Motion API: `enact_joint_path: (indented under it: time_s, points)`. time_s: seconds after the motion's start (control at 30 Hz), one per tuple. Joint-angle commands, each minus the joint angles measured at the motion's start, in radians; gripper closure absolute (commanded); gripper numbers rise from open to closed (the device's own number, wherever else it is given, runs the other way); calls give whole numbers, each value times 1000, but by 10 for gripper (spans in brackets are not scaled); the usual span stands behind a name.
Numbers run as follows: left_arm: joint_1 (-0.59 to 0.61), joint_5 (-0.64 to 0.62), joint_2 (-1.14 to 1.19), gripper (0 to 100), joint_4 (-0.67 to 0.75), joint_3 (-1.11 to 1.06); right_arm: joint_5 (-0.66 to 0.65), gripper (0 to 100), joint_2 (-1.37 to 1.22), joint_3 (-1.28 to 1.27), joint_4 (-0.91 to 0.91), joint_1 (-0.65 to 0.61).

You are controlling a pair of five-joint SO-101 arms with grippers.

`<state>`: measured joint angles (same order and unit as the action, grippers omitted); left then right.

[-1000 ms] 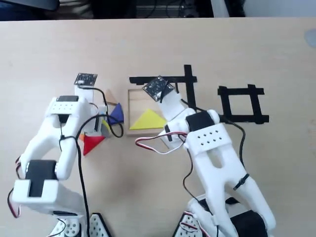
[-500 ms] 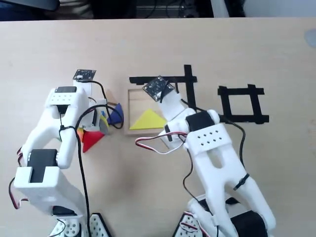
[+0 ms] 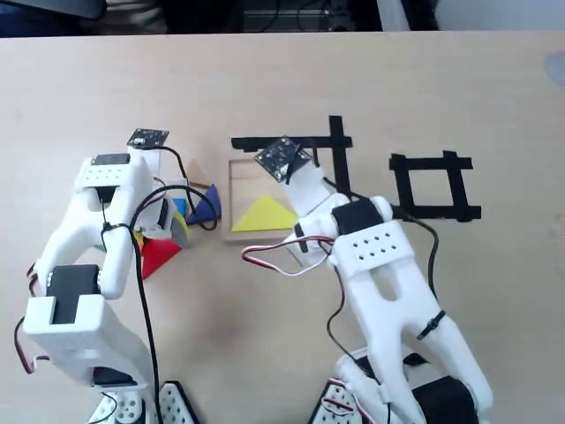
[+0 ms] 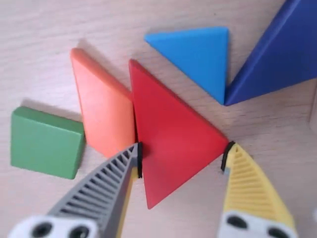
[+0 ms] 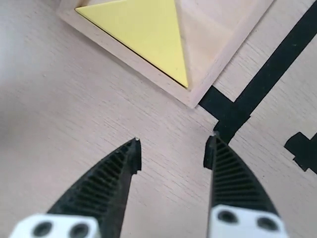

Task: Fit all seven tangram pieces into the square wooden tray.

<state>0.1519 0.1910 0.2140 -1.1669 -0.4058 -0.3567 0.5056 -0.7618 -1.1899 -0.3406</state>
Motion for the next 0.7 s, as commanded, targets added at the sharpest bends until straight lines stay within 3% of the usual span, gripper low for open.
enact_joint_path:
  time_s: [0.0, 0.3, 0.67]
  points:
    - [5, 14, -25, 721, -54, 35, -9, 773, -2, 39, 14, -12]
    - [-8, 21, -160, 685, -64, 8, -9, 773, -2, 39, 14, -14]
    - [-21, 15, 2, 688, 15, 12, -9, 773, -2, 38, 14, -14]
